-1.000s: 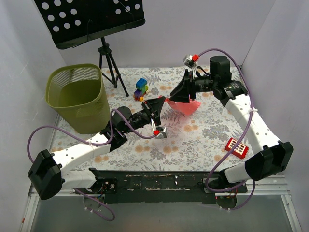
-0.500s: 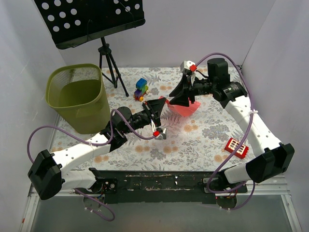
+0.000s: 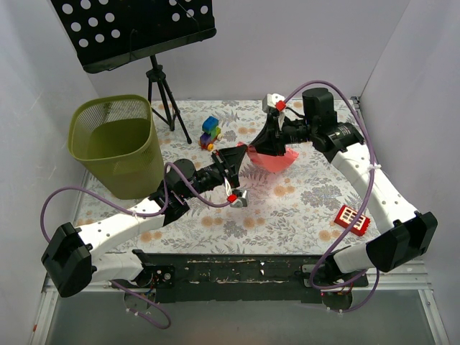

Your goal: Put the trash bags into the trash bin

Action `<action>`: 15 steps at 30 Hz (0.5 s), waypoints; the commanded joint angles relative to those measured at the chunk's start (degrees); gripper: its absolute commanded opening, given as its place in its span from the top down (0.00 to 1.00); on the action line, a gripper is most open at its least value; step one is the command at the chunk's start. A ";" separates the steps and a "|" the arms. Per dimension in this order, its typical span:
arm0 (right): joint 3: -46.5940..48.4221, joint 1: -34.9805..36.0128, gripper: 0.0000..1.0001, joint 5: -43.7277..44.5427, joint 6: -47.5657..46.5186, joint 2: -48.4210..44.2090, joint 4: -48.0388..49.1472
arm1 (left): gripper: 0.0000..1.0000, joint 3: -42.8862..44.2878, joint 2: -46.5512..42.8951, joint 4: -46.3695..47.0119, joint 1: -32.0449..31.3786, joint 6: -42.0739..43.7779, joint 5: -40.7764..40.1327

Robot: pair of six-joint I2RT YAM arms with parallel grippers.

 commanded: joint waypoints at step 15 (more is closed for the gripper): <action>-2.35 -1.39 0.99 5.84 4.48 -3.76 4.25 | 0.37 14.61 -8.16 -26.22 2.38 -44.37 -22.53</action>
